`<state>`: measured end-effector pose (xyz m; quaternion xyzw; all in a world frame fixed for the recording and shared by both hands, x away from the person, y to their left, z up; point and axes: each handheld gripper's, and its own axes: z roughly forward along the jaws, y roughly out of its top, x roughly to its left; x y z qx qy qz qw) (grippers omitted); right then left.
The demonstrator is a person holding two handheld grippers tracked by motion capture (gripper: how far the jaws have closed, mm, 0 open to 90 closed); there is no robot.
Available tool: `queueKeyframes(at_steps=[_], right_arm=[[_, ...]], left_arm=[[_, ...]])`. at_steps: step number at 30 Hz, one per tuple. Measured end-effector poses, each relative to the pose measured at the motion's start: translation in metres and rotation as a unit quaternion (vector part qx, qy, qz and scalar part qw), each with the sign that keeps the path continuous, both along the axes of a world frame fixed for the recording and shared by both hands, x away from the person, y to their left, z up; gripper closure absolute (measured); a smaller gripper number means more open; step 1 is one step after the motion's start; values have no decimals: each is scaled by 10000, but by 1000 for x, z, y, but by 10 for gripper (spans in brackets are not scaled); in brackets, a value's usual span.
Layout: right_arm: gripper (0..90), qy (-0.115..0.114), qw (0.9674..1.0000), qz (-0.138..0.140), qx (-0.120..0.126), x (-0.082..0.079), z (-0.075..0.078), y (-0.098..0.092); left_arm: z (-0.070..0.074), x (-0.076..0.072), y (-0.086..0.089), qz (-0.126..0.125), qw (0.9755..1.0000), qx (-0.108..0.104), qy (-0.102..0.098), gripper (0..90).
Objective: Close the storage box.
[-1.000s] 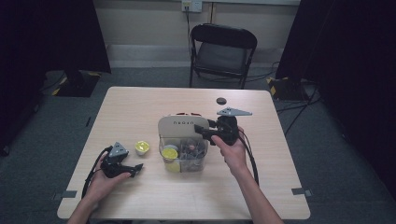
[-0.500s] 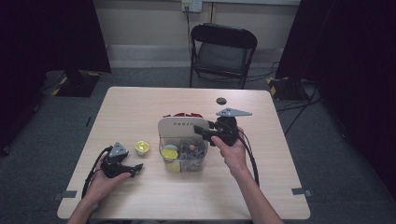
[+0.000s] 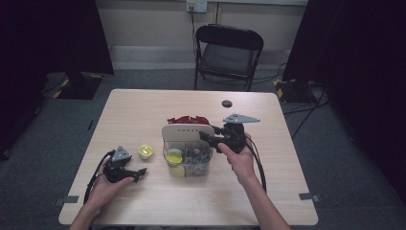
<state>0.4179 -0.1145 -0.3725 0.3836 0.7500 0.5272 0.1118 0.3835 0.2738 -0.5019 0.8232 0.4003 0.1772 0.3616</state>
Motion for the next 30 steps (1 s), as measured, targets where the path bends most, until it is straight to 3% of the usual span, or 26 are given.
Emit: queueKeyframes(at_steps=[20, 30], right_arm=[[430, 146, 9999, 59, -48, -11, -5, -5], [383, 56, 10000, 20, -28, -20, -8, -6]], left_arm=[[0, 0, 0, 6, 10000, -2, 11, 147], [0, 0, 0, 11, 10000, -2, 7, 147]])
